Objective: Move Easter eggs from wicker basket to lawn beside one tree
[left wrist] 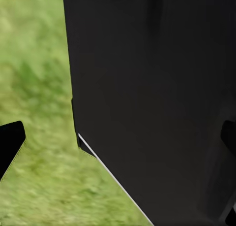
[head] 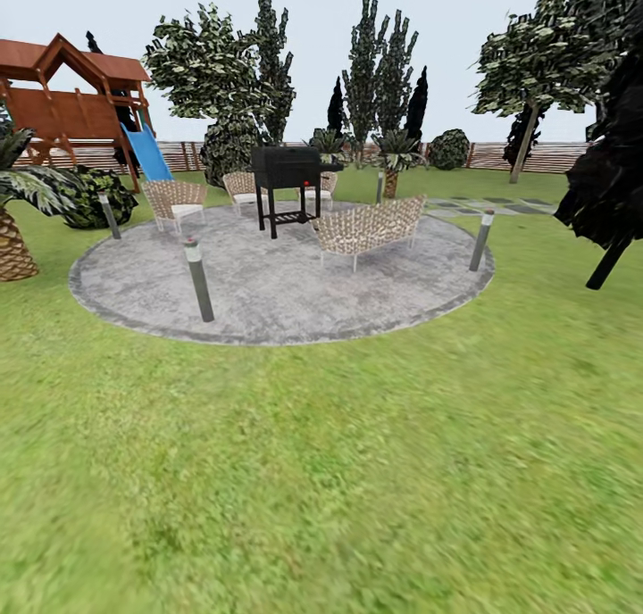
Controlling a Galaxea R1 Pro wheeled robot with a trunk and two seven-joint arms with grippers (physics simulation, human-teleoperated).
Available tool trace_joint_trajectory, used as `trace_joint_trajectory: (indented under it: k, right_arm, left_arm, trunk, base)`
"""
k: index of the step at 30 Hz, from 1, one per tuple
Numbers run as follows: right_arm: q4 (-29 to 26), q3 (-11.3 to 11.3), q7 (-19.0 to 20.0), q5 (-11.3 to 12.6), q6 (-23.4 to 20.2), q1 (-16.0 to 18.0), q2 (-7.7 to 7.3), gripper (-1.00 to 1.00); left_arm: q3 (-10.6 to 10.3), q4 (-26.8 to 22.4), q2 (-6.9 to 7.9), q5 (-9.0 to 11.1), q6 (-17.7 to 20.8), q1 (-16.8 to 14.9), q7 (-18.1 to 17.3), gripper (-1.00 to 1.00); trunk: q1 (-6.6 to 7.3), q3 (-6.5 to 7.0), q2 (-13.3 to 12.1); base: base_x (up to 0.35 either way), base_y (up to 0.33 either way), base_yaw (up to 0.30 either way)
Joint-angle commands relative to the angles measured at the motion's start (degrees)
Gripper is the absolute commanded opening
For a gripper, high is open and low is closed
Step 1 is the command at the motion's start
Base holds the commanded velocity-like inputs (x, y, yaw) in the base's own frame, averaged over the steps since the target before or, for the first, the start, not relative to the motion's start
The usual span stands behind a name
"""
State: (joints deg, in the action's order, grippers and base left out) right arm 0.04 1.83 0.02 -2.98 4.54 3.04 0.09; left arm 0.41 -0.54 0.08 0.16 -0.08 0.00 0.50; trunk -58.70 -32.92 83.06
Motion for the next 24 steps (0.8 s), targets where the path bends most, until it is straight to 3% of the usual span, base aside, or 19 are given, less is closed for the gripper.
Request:
trace_joint_trajectory:
  k: [1, 11, 24]
  right_arm:
    - [0.05, 0.12, -0.01, -0.49, 0.19, 0.03, 0.02, 1.00]
    - [0.05, 0.02, -0.02, -0.79, 0.29, 0.03, 0.26, 1.00]
    - [0.05, 0.01, -0.02, -0.79, 0.30, 0.03, 0.19, 1.00]
  left_arm:
    - [0.03, -0.04, 0.00, 0.01, -0.01, 0.00, 0.04, 1.00]
    - [0.03, -0.07, -0.01, 0.01, -0.01, 0.00, 0.03, 1.00]
    - [0.03, -0.05, 0.01, 0.01, -0.01, 0.00, 0.03, 1.00]
  trunk:
    - [-0.03, -0.05, 0.02]
    - [-0.03, -0.05, 0.02]
    - [-0.03, -0.05, 0.02]
  base:
    - [0.325, 0.000, 0.000]
    - [0.325, 0.000, 0.026]
    - [0.325, 0.000, 0.251]
